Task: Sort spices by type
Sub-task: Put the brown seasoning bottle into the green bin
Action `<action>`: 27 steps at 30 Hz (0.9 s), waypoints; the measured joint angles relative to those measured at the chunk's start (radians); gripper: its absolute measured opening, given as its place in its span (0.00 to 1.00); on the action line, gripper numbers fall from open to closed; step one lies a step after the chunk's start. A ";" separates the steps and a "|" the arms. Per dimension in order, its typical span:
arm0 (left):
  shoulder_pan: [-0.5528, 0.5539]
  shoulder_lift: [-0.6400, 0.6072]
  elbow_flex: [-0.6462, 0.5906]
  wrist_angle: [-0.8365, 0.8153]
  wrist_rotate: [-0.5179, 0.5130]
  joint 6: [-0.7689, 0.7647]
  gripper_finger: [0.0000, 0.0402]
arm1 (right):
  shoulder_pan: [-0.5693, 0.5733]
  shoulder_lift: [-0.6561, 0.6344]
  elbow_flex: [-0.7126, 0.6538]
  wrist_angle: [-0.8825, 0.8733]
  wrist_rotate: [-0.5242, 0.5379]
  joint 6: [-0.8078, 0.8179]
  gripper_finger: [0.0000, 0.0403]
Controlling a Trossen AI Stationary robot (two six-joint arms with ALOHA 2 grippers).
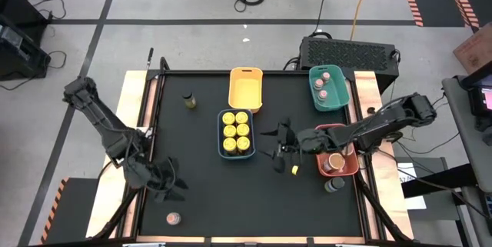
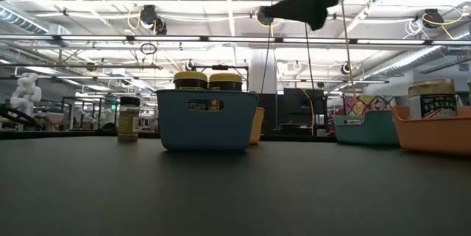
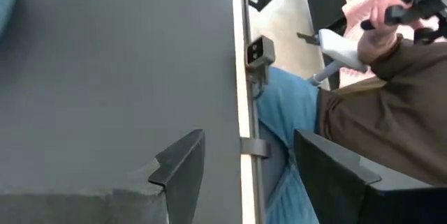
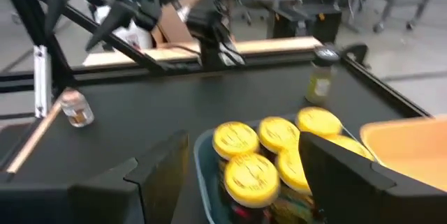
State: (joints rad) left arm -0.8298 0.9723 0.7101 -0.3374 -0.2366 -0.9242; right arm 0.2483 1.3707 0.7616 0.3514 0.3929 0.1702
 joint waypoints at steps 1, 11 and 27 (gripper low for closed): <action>-0.010 0.014 0.002 0.006 0.000 -0.019 0.54 | 0.003 0.022 0.000 0.044 -0.007 -0.011 0.66; -0.114 0.119 0.002 0.000 0.031 -0.204 0.54 | 0.046 0.151 0.137 0.115 -0.055 -0.002 0.66; -0.249 0.236 0.122 -0.083 0.025 -0.259 0.54 | 0.159 0.423 0.547 -0.095 0.032 -0.061 0.66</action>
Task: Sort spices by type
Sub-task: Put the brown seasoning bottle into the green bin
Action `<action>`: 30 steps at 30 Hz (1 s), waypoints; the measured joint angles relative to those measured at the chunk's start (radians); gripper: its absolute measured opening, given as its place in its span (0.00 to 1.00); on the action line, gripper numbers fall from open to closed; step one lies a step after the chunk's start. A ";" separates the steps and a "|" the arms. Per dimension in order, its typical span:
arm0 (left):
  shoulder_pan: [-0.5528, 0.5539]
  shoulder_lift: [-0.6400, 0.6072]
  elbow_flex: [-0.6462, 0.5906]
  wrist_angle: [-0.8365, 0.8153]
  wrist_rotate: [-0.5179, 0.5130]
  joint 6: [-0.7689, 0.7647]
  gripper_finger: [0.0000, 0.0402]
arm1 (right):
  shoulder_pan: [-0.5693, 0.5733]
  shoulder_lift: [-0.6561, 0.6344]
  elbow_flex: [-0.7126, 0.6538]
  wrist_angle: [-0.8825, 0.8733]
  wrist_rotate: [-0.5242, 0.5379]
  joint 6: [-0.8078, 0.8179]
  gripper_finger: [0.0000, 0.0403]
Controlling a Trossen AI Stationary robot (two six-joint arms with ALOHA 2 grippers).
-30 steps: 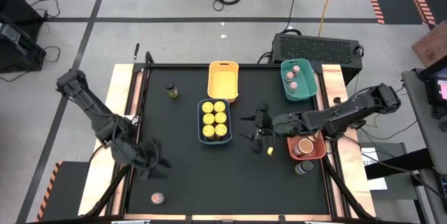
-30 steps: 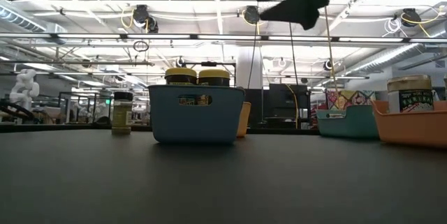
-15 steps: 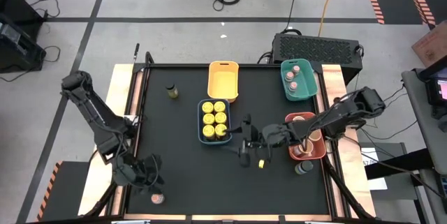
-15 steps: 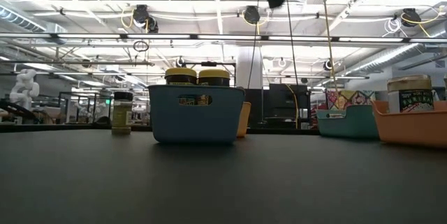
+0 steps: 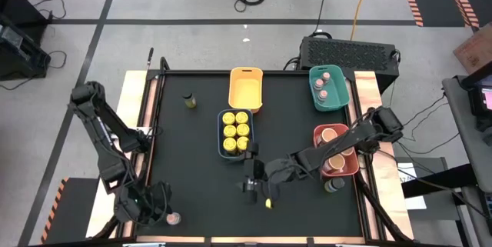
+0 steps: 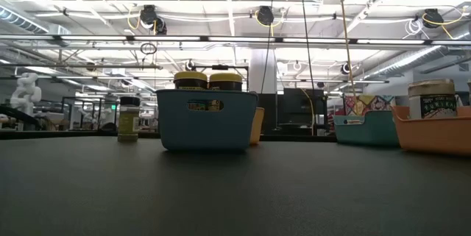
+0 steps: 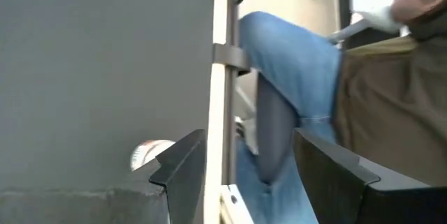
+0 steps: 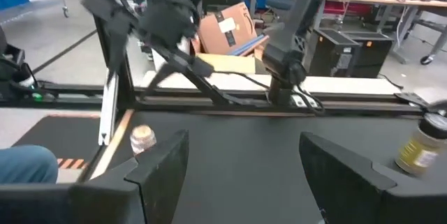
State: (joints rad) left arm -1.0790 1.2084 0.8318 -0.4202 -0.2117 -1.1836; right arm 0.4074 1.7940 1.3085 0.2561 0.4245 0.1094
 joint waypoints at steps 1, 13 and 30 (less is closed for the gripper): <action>-0.004 0.011 0.000 -0.005 0.000 0.011 0.54 | 0.002 0.016 0.020 0.002 0.000 0.000 0.66; -0.035 0.081 0.000 -0.069 0.081 0.079 0.54 | 0.001 0.124 0.111 0.024 0.003 0.058 0.66; -0.105 0.084 -0.001 -0.085 -0.007 0.407 0.54 | 0.003 0.154 0.112 0.075 0.056 0.136 0.66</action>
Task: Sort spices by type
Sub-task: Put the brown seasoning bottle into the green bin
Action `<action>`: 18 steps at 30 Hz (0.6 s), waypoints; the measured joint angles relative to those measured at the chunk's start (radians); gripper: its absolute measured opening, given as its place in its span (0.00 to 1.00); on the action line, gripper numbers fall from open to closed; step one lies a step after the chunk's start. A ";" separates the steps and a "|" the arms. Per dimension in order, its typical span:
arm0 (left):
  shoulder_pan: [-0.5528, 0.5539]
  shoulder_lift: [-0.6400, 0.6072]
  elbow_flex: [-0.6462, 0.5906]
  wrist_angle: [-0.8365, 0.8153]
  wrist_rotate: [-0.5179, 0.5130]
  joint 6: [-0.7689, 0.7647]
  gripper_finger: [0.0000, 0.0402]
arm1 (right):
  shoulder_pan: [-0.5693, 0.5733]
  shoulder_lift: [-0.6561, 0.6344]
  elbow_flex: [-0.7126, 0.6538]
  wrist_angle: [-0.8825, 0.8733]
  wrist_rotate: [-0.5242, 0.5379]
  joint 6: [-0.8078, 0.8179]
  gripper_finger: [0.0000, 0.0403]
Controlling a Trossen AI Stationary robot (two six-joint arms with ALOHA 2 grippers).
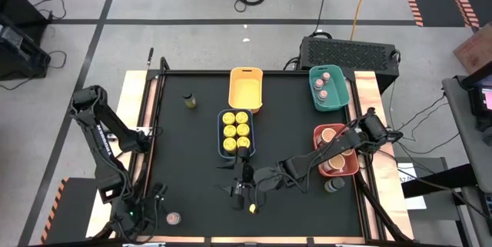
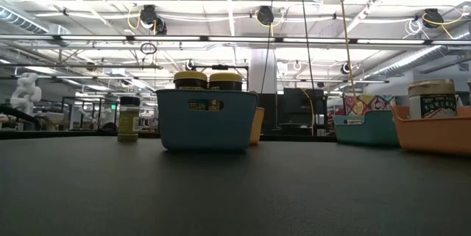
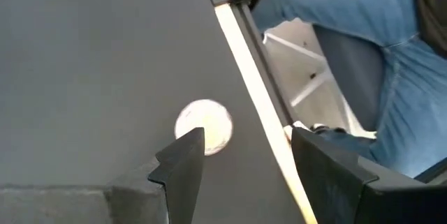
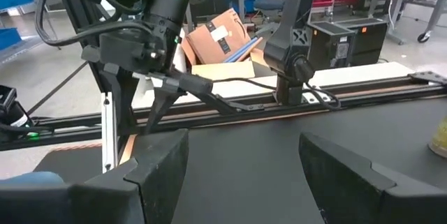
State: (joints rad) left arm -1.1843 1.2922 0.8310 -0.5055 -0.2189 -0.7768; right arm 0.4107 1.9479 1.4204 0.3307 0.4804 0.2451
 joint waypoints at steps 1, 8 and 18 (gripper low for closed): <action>0.000 0.000 0.000 -0.009 -0.003 0.000 0.54 | 0.000 0.001 0.000 -0.001 0.000 0.003 0.66; 0.000 0.000 0.000 -0.013 -0.021 0.008 0.54 | 0.009 0.001 0.000 -0.003 0.000 0.035 0.66; 0.012 0.000 -0.012 -0.008 -0.035 0.098 0.54 | 0.072 0.000 0.000 -0.011 0.145 0.005 0.66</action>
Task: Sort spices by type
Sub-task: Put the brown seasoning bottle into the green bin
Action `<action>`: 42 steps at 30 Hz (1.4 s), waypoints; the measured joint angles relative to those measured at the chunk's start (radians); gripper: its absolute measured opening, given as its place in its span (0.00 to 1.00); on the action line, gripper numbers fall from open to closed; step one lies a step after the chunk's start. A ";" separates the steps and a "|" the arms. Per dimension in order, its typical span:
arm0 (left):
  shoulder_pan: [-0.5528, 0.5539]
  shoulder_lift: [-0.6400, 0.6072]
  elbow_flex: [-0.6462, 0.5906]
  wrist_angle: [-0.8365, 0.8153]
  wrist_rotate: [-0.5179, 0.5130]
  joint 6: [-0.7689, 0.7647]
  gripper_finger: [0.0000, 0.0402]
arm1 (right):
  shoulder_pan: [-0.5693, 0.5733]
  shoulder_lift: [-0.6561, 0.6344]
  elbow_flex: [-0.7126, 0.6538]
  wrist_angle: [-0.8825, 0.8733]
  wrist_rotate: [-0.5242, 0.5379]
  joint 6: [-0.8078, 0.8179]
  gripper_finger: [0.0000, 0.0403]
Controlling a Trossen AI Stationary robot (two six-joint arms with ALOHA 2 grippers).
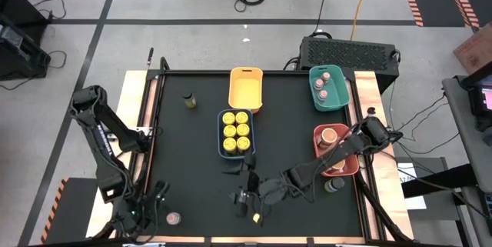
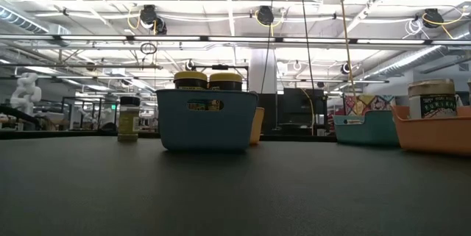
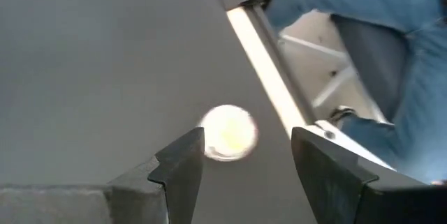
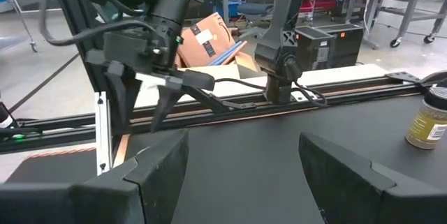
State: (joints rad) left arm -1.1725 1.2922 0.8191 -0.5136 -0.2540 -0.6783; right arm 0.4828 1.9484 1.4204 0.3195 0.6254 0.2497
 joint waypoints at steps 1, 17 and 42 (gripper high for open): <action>0.000 0.000 -0.009 0.001 -0.014 0.005 0.54 | 0.004 0.000 0.000 0.000 0.001 0.000 0.66; 0.001 0.018 -0.039 0.018 -0.068 0.032 0.70 | 0.023 0.000 0.000 -0.004 0.007 0.027 0.66; 0.010 0.270 -0.039 0.150 -0.010 0.034 0.72 | 0.016 0.000 0.000 -0.003 0.007 0.019 0.66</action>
State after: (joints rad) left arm -1.1622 1.5620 0.7799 -0.3637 -0.2638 -0.6441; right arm 0.4989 1.9484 1.4200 0.3164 0.6327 0.2684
